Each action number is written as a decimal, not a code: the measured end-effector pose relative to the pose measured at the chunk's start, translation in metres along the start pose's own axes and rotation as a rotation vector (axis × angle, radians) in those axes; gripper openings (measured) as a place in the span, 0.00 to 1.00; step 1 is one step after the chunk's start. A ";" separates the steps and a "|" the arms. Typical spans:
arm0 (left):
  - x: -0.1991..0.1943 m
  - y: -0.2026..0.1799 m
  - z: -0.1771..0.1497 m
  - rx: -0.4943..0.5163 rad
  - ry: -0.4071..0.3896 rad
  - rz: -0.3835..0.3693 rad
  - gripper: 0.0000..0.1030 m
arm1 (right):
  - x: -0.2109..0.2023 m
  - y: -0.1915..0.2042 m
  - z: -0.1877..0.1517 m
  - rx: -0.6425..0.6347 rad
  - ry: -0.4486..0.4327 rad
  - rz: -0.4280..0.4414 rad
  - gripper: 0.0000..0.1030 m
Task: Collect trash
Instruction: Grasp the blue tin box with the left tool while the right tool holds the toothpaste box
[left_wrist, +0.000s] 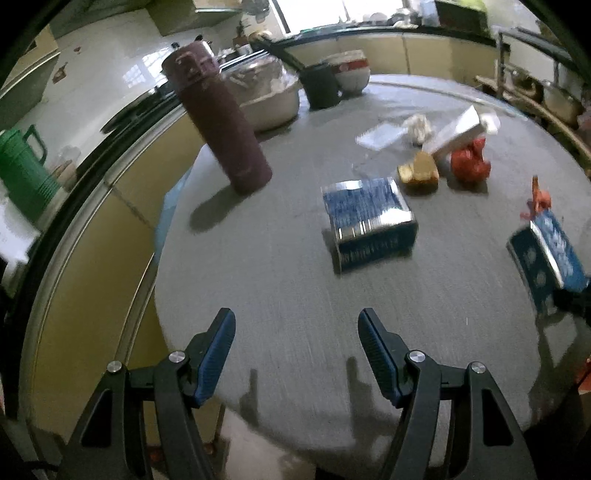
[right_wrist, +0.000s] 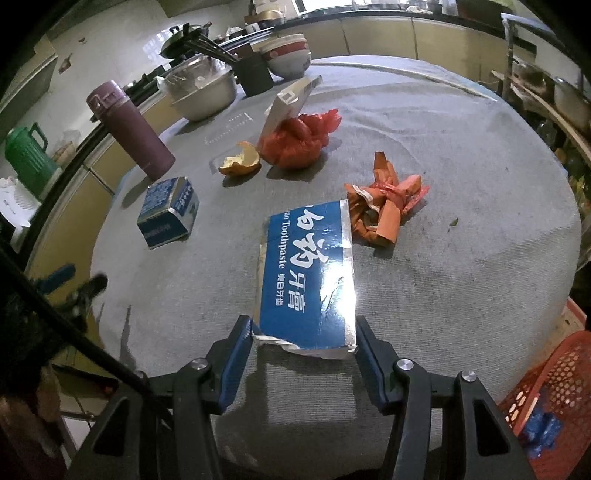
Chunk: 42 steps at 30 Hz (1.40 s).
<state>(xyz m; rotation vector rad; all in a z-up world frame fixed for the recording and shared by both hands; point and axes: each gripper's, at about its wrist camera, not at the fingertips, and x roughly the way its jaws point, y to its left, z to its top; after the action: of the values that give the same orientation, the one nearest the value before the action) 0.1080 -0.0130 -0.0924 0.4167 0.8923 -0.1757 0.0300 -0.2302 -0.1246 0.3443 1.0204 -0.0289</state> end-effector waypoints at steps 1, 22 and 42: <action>0.002 0.006 0.008 0.003 -0.019 -0.029 0.68 | 0.000 -0.001 0.000 0.005 0.000 0.004 0.56; 0.107 -0.004 0.101 0.137 0.165 -0.698 0.78 | 0.006 -0.004 -0.002 0.053 0.023 0.004 0.56; 0.072 -0.012 0.060 0.218 0.116 -0.513 0.78 | 0.006 0.000 0.012 0.105 0.009 0.021 0.63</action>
<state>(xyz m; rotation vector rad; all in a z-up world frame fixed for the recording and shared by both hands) 0.1922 -0.0475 -0.1190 0.3954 1.0877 -0.7306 0.0431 -0.2329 -0.1242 0.4511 1.0259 -0.0619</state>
